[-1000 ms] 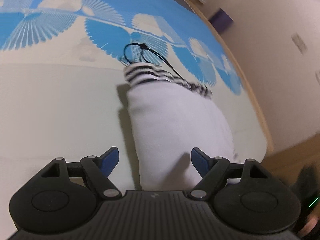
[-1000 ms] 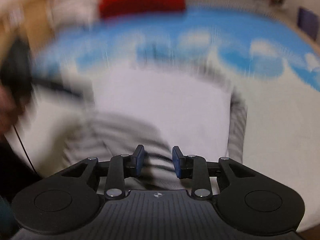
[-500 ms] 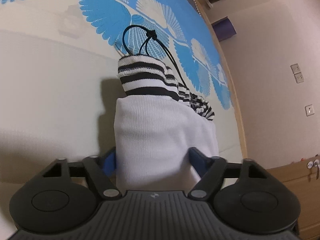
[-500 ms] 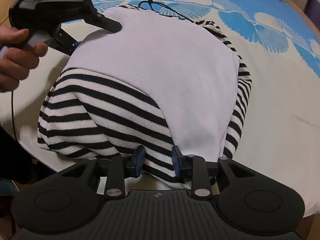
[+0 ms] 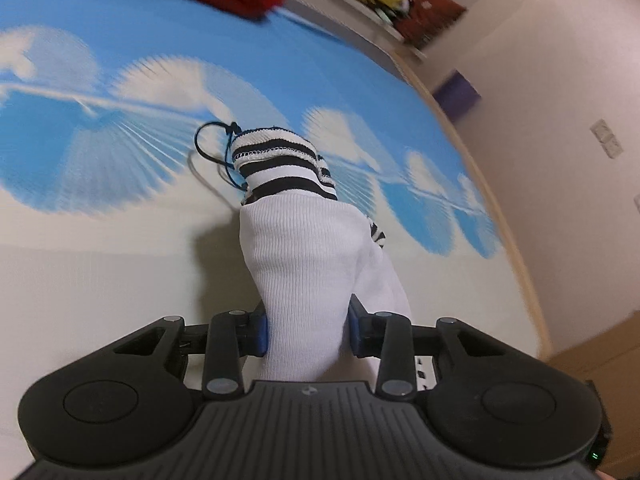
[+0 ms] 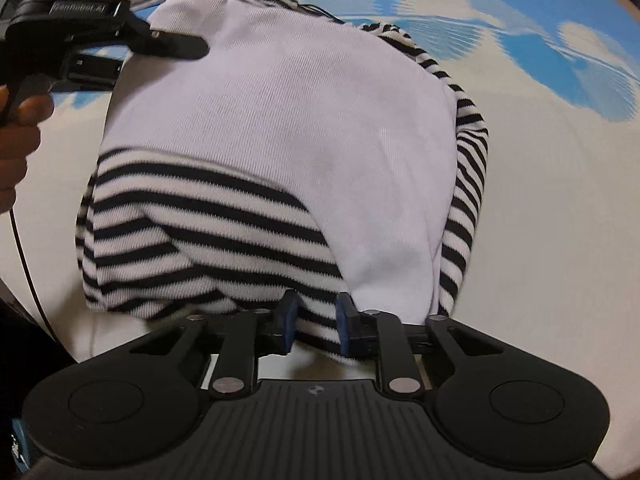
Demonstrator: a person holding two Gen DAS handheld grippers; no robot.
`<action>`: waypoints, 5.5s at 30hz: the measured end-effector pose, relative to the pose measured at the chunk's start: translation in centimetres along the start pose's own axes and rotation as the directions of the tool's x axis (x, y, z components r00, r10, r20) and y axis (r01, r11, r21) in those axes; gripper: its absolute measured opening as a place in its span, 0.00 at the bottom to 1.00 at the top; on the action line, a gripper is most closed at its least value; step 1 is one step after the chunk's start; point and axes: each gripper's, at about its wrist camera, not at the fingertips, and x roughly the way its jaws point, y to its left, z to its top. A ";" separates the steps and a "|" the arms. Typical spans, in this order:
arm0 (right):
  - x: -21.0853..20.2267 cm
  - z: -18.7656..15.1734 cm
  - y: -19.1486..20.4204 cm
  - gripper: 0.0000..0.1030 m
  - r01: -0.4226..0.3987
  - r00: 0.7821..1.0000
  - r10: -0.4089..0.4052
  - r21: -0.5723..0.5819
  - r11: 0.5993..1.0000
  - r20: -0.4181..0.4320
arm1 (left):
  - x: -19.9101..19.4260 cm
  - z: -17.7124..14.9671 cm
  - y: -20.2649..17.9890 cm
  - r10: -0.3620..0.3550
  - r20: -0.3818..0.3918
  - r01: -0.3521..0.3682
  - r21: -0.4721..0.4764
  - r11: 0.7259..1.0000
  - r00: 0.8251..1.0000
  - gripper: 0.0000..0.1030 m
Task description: Fold small clothes
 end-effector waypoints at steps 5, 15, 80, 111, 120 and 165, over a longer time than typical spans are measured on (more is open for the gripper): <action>2.6 1.5 3.5 0.02 0.016 0.999 -0.017 -0.031 0.999 -0.033 | -3.6 2.2 4.8 0.223 0.101 -0.213 -0.101 0.972 0.970 0.50; -0.6 1.9 2.7 0.03 -0.039 0.995 0.035 0.042 0.998 0.096 | -4.6 -1.7 0.8 0.257 -0.018 -0.244 0.255 0.936 0.966 0.50; -1.1 3.4 -1.3 0.51 -0.067 0.985 0.019 0.274 0.959 0.174 | -6.1 -6.8 -0.4 0.292 -0.062 -0.278 0.170 0.945 0.955 0.65; 2.7 3.3 0.8 0.18 -0.017 0.998 0.000 0.290 0.957 0.056 | -3.9 -7.9 3.3 0.379 -0.019 -0.365 0.234 0.901 0.925 0.85; -6.6 -0.8 4.0 0.61 0.227 0.896 -0.254 0.117 0.967 0.365 | -12.7 -12.7 -4.1 0.455 0.300 -0.532 0.268 0.803 0.838 0.90; -11.7 -8.1 9.9 0.88 0.273 0.818 -0.287 0.102 0.957 0.498 | -15.3 -21.8 -9.5 0.489 0.283 -0.527 0.073 0.847 0.825 0.99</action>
